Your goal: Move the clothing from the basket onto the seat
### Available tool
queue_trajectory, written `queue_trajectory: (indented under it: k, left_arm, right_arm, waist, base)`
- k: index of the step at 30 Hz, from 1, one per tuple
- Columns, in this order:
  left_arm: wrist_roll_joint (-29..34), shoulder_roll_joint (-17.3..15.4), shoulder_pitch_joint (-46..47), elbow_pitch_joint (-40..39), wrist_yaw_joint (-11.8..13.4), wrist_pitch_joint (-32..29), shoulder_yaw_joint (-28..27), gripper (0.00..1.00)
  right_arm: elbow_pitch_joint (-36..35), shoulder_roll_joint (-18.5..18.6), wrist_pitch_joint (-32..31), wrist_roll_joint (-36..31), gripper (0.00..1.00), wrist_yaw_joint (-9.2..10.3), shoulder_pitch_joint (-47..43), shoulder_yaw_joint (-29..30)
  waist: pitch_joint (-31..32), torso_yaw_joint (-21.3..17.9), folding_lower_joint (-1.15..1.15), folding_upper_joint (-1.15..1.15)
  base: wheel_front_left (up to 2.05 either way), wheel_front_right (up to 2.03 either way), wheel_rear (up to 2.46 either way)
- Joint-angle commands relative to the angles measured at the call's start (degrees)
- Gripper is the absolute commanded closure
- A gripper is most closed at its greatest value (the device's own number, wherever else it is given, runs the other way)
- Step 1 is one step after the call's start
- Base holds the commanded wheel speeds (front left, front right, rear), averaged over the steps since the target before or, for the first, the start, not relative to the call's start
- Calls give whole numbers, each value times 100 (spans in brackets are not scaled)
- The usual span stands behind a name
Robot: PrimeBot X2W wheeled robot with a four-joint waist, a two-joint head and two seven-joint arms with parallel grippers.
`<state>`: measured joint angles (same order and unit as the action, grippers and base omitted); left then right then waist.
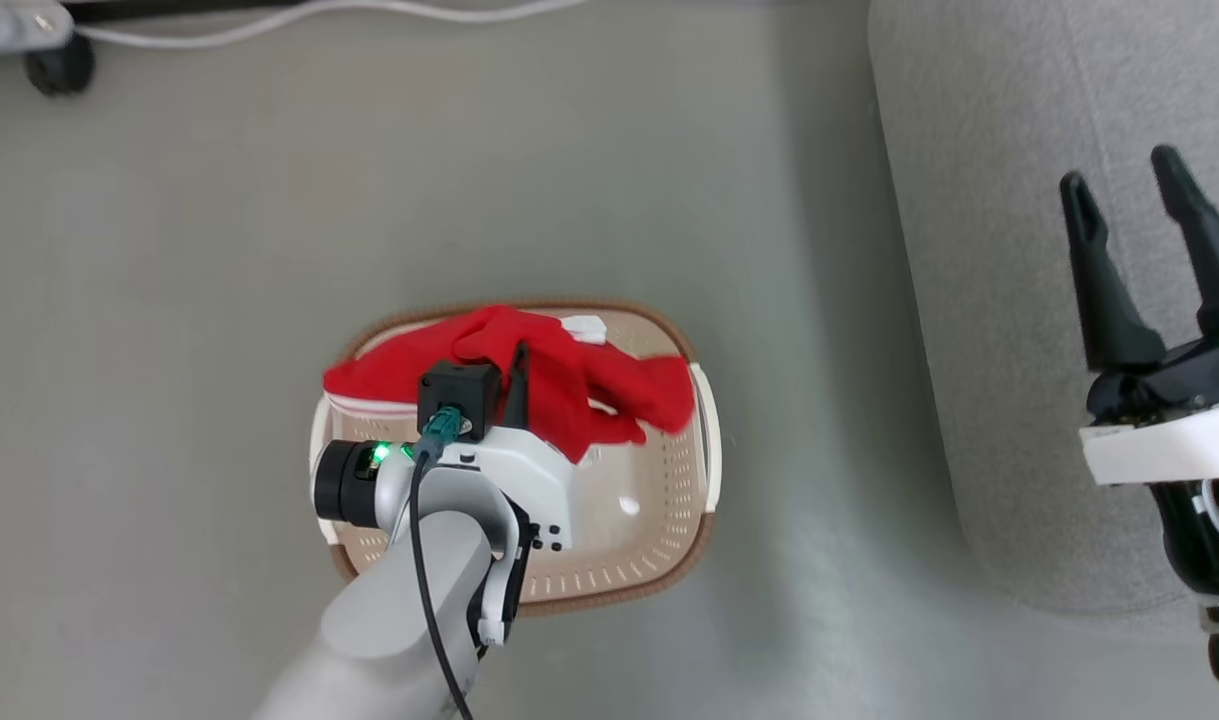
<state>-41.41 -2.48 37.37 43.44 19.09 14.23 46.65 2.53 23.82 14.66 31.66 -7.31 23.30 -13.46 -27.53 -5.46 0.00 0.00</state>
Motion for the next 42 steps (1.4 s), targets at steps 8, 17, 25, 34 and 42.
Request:
queue_trajectory:
  k: [8,17,25,34,42]
  left_arm:
    - [1126,-40,-626,-1238,-403,76,-895,100]
    - [1879,-40,-914,-2031,-931,76,-1307,100]
    - [2236,-61,-746,-2622,-1278,76,-1435,100]
    - [2334,-184,-235,-3027,-1741,-247,-1133,100]
    - [2246,-266,-37,-3308,-1902,-536,-1065,100]
  right_arm:
    - [307,-144,34,-209,0,-18,-467,-123]
    - [754,-439,34,-447,0,-18,-841,-208]
    - [987,-690,34,-599,0,-18,-1079,-249]
    - [1096,-799,34,-631,0,-18,-1117,-299]
    - [1145,-821,34,-614,0,-18,-1112,-339]
  waist:
    - [1016,306,0,0]
    - [1702,523,0,0]
    - [1997,578,0,0]
    - [2067,577,0,0]
    - [2077,522,0,0]
  base:
    - [0,0,0]
    - [0,0,0]
    - [0,0,0]
    - [0,0,0]
    - [0,0,0]
